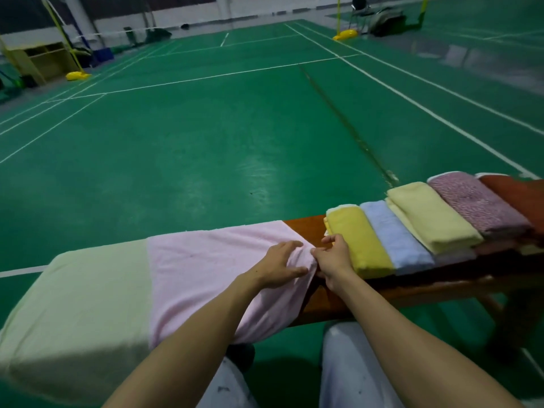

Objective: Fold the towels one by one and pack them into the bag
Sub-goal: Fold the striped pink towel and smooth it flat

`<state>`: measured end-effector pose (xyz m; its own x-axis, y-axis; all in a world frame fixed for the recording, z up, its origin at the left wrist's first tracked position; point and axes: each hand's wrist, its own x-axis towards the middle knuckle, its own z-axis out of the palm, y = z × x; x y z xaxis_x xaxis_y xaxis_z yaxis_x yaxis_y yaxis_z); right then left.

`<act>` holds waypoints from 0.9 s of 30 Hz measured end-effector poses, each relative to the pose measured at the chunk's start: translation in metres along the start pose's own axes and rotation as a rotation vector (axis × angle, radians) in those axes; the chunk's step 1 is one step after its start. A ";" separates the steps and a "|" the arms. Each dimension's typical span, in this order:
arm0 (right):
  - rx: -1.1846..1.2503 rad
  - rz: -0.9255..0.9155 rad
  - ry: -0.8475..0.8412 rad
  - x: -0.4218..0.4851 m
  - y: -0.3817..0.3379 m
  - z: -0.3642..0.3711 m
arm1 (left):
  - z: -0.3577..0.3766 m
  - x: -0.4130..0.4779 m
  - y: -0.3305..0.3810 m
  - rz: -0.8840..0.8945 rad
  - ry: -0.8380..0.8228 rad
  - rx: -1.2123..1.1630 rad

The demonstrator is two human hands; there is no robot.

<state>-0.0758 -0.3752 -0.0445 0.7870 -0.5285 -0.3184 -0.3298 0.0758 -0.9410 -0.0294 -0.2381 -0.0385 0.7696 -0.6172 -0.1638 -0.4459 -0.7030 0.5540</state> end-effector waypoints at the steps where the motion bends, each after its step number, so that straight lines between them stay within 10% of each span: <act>1: -0.006 -0.006 0.023 0.001 0.001 -0.004 | 0.003 0.004 0.004 0.004 -0.011 -0.004; 27: -0.199 -0.034 -0.556 -0.013 -0.011 0.009 | -0.054 -0.011 -0.024 0.088 -0.072 -0.023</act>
<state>-0.0770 -0.3614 -0.0310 0.9364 -0.0007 -0.3510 -0.3485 -0.1214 -0.9294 -0.0021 -0.1954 -0.0055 0.6929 -0.7003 -0.1714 -0.4989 -0.6374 0.5872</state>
